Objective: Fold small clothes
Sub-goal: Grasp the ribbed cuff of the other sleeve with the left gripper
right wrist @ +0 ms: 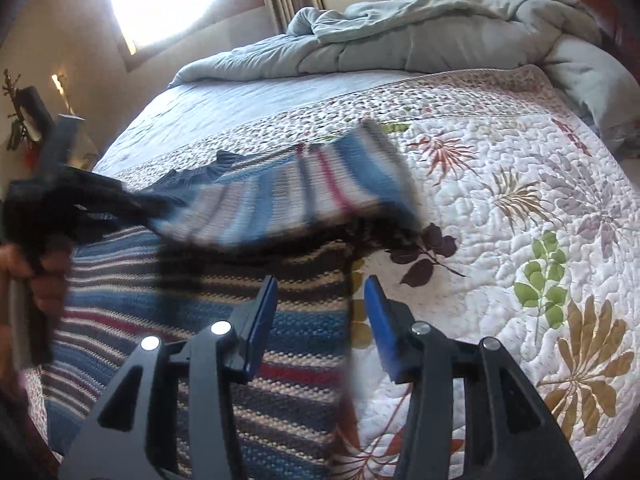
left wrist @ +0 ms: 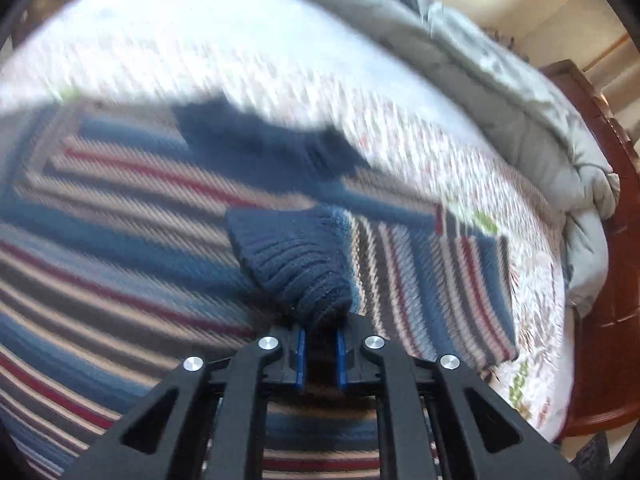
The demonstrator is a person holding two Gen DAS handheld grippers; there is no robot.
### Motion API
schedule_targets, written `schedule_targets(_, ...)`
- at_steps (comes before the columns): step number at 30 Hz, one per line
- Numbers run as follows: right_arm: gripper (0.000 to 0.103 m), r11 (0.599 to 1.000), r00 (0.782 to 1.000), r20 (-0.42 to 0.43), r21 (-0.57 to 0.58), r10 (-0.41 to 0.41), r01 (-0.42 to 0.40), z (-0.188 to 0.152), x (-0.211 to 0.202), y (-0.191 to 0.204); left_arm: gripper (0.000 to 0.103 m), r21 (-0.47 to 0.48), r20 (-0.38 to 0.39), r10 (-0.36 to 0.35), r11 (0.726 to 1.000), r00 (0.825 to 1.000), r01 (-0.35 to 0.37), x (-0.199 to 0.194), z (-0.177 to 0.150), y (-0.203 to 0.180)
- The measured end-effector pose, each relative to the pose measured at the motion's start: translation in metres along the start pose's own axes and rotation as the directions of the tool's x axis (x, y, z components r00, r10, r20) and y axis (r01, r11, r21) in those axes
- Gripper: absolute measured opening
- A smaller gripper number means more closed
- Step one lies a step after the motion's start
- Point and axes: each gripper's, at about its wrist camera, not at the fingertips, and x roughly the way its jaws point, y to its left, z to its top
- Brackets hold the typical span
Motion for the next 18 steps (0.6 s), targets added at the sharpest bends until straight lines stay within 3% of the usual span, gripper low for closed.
schedule_targets(4, 0.045, 1.000, 1.000, -0.024, -0.015, -0.004, 0.004, -0.002, 0.010, 0.004, 0.011, 0.001, 0.124, 0.104, 0.994, 0.987, -0.105, -0.042, 0.030, 0.048)
schedule_targets(8, 0.045, 0.999, 0.999, -0.044, -0.038, 0.002, -0.003, -0.005, 0.019, 0.012, 0.011, -0.012, 0.199, 0.248, 0.968, 0.948, -0.251, -0.052, 0.050, 0.100)
schedule_targets(11, 0.045, 0.997, 0.999, -0.049, -0.079, -0.005, 0.001, -0.007, 0.026, 0.020, 0.011, -0.048, 0.141, 0.229, 0.973, 0.963, -0.225, -0.034, 0.053, 0.133)
schedule_targets(18, 0.055, 0.982, 0.994, -0.105, -0.186, 0.007, -0.027, -0.002, 0.055, 0.041, 0.013, -0.053, 0.107, 0.183, 0.983, 0.977, -0.178, -0.008, 0.035, 0.148)
